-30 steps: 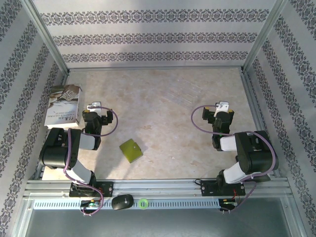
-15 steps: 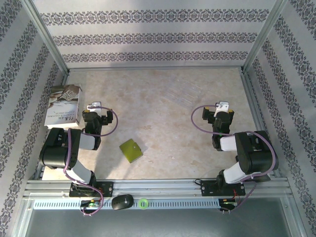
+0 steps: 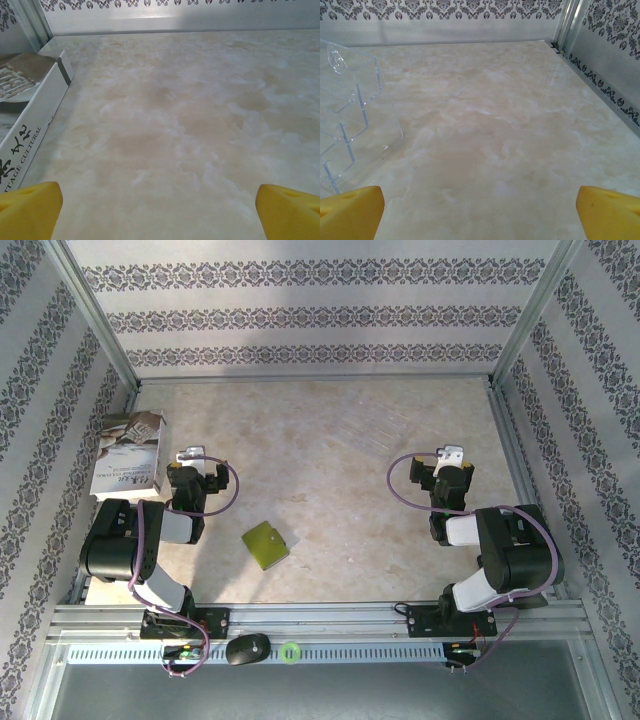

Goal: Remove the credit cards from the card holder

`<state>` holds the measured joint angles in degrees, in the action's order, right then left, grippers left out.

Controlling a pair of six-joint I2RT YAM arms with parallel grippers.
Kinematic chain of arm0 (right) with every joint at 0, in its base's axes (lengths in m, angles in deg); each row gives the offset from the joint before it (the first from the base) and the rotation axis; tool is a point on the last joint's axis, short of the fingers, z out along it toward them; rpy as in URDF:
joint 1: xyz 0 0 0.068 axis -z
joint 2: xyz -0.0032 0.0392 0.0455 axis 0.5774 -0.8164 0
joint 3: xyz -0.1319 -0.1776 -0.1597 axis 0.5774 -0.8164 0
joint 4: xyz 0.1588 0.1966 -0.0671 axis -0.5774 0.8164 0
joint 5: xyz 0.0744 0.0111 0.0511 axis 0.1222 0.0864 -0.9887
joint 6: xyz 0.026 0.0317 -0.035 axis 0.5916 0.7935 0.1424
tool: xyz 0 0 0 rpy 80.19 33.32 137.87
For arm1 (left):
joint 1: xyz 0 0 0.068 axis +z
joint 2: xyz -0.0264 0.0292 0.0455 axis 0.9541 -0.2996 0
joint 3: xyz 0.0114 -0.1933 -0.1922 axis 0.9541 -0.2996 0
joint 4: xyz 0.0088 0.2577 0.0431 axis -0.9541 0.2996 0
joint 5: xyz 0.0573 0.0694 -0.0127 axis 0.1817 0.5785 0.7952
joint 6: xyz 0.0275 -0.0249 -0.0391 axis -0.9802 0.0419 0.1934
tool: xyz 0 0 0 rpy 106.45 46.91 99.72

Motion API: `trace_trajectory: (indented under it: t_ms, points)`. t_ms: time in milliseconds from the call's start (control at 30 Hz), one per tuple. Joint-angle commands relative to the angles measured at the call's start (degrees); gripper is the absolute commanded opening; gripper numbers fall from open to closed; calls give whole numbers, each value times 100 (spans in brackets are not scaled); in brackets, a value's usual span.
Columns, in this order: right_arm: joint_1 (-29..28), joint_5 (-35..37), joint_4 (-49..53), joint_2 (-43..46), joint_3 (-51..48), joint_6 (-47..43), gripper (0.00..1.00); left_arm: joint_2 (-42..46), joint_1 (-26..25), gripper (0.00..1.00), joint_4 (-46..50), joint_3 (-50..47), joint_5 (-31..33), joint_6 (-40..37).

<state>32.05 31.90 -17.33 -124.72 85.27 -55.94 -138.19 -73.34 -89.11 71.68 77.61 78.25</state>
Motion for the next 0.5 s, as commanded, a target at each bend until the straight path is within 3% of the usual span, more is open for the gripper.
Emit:
trace_trajectory:
  t_ms: [0,467]
  points:
    - [-2,65,-182,-13,48,18,98,4,-54,99,-62,35,17,4]
    - [187,-534,-79,26,47,73,98,46,-54,99,-60,31,175,48]
